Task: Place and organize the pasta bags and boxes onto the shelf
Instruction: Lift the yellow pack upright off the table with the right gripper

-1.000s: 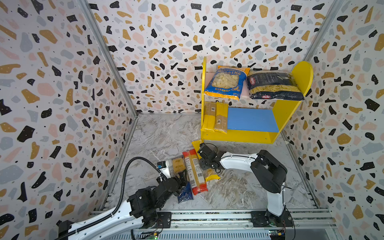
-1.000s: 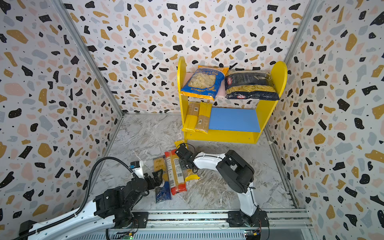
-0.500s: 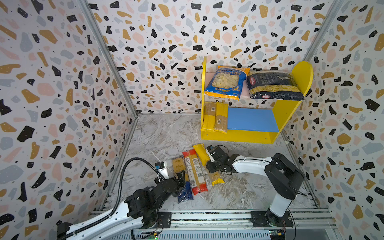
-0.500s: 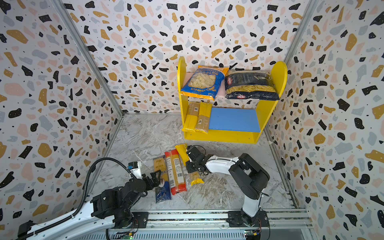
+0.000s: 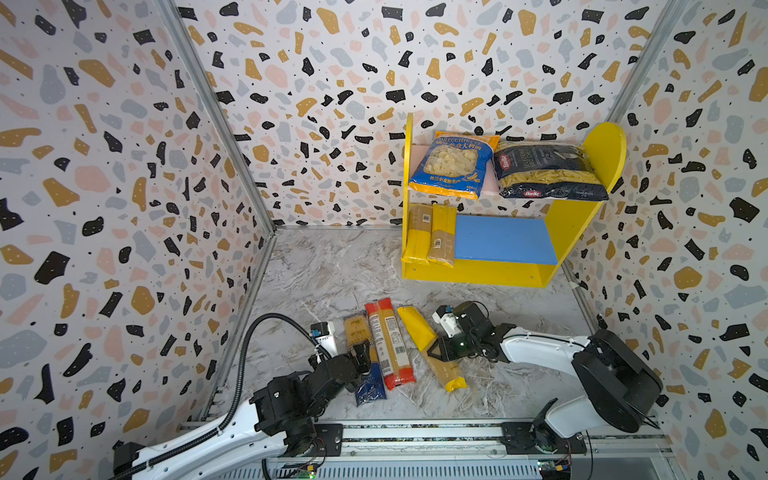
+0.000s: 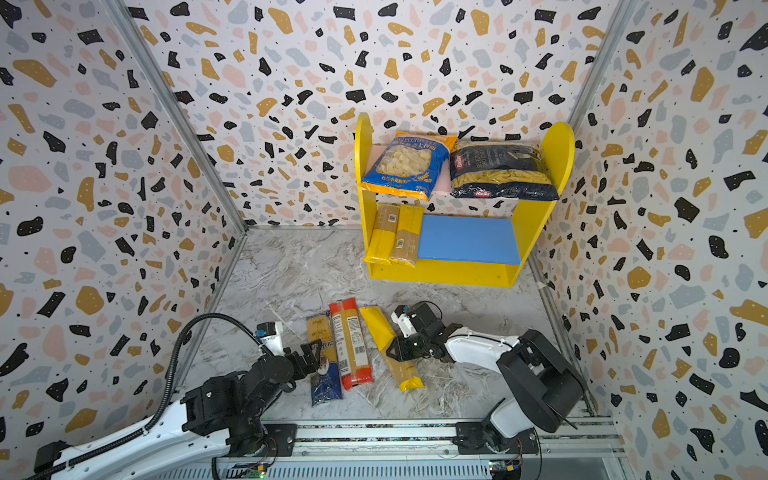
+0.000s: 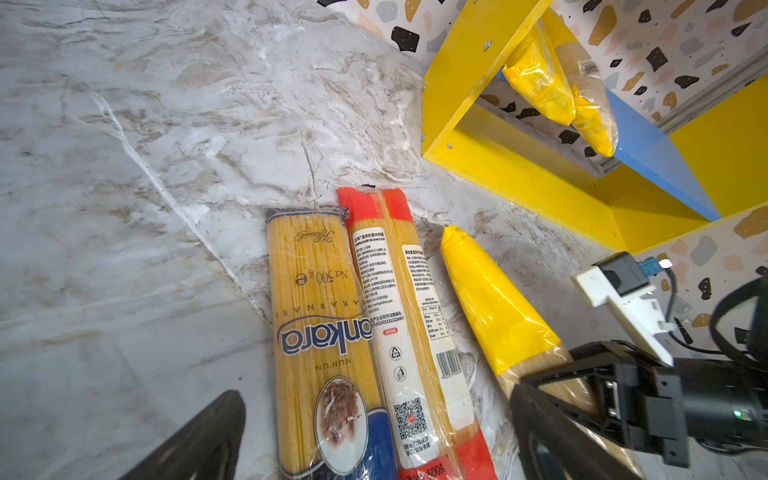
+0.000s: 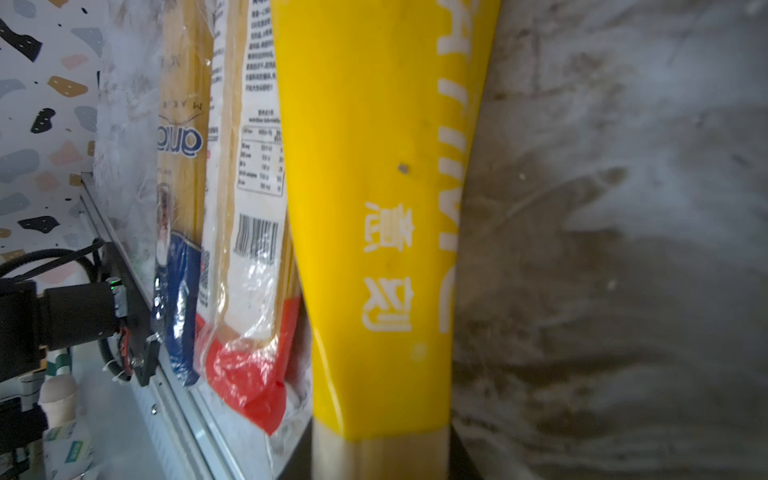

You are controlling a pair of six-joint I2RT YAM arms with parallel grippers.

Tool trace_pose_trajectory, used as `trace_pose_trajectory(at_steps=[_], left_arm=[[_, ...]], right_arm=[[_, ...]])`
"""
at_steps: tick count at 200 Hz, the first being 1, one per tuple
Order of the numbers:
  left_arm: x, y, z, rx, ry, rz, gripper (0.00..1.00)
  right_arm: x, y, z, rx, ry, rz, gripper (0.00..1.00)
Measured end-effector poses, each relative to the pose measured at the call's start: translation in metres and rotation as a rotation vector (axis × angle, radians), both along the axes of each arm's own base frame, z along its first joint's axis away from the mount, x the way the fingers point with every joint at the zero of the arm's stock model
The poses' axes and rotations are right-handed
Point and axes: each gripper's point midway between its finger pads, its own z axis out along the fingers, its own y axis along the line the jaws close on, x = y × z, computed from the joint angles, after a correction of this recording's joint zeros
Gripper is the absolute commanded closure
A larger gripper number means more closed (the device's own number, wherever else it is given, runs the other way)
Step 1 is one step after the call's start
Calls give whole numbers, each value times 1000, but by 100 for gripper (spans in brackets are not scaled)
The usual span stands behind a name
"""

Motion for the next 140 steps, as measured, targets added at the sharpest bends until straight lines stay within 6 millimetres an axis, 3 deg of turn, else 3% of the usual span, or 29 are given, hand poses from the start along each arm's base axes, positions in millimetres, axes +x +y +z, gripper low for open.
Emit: trace_pose_trajectory(at_steps=[46, 100, 140], left_arm=[[2, -16, -7, 17, 35, -38, 0], [8, -48, 1, 12, 49, -112, 0], [15, -76, 10, 19, 51, -176, 0]], right_arm=[[-4, -29, 25, 31, -19, -65, 84], [-2, -57, 63, 81, -100, -145, 84], [1, -83, 76, 78, -122, -228, 84]])
